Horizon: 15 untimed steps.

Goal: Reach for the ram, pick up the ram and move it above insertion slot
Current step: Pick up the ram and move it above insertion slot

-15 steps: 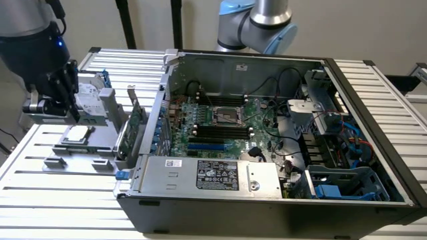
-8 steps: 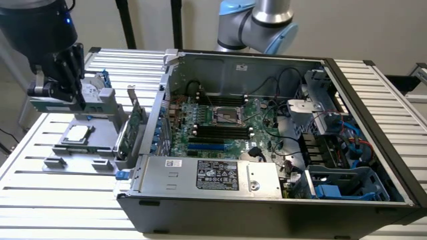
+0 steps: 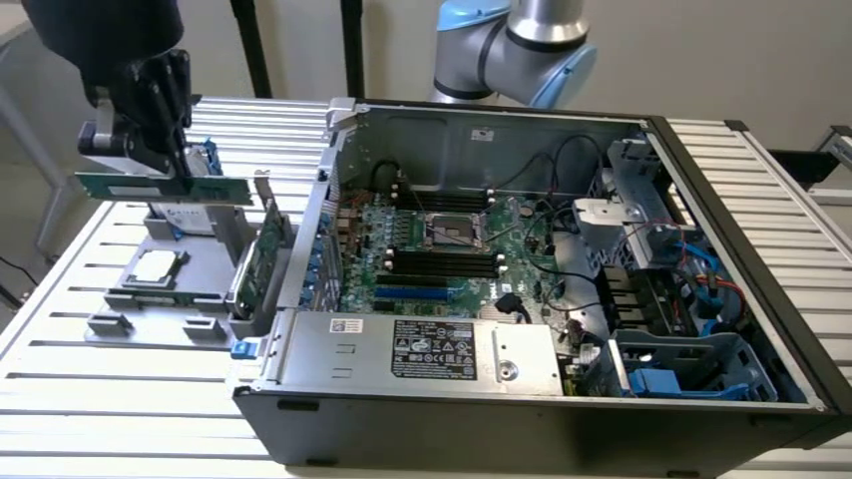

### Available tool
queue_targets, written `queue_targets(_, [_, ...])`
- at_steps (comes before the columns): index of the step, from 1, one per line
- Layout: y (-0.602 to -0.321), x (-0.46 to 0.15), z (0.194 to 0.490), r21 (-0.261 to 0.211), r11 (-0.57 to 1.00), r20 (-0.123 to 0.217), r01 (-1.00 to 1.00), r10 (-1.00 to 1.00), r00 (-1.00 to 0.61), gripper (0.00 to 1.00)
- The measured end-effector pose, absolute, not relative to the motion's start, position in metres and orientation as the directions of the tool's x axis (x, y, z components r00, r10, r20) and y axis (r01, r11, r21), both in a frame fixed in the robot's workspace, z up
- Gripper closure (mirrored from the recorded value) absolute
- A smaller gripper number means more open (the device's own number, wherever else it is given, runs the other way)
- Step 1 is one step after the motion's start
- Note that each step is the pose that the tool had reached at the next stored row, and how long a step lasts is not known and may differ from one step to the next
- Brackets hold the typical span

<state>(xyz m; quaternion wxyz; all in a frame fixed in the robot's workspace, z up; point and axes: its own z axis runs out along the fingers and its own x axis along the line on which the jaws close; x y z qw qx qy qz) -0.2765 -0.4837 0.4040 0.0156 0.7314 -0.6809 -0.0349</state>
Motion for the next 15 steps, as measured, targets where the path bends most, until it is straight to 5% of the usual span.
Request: queue_targets(15, [-0.484,-0.209,0.404,0.068,-0.074,-0.060,-0.995,-0.996,0.070,0.86])
